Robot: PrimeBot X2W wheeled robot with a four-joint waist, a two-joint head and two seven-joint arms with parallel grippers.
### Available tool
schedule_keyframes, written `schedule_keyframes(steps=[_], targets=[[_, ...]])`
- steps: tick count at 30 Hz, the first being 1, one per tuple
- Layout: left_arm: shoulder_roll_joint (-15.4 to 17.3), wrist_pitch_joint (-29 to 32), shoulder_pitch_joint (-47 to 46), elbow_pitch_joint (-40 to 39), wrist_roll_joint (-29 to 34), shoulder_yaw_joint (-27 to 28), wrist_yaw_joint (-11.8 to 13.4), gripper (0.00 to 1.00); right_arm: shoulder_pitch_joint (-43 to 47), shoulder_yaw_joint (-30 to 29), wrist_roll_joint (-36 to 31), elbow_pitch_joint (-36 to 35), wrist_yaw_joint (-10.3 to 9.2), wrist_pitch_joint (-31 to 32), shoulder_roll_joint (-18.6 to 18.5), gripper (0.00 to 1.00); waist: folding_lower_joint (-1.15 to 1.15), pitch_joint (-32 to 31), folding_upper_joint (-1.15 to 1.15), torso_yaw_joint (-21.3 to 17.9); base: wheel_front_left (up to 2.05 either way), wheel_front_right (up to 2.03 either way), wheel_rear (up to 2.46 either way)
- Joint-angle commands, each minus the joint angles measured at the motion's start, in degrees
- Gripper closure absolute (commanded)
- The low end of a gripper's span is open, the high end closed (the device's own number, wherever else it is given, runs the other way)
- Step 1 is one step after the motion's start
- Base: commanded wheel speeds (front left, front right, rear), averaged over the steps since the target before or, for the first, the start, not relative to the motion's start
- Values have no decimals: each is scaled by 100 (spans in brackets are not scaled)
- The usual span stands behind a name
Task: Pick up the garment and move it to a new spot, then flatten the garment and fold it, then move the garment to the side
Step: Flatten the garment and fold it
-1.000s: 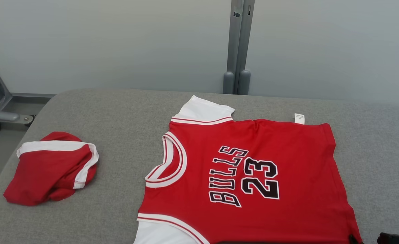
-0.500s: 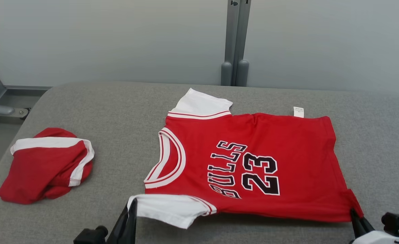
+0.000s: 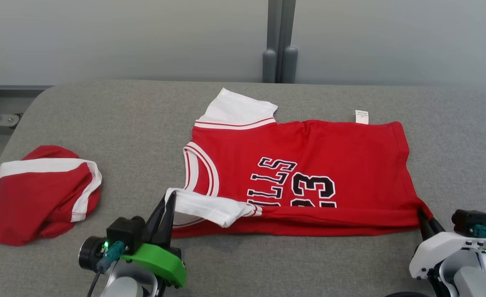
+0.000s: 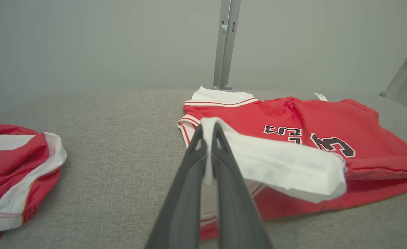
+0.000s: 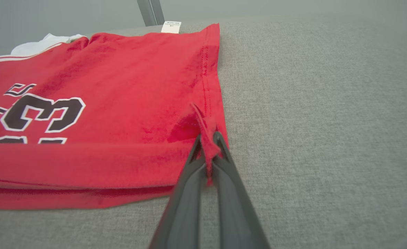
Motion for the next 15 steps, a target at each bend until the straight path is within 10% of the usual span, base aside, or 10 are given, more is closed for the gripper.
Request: schedule_keyframes(steps=[1, 15], targets=[[8, 1, -259, 186, 42, -30, 10, 100, -186, -4, -96, 105, -9, -17, 18, 100, 0, 195, 0, -86, 0, 0, 0], [-77, 1, -1124, 1017, 96, 80, 10, 100, -902, -163, -419, 179, -9, -17, 200, 100, 0, 832, 0, -316, 0, 0, 0]])
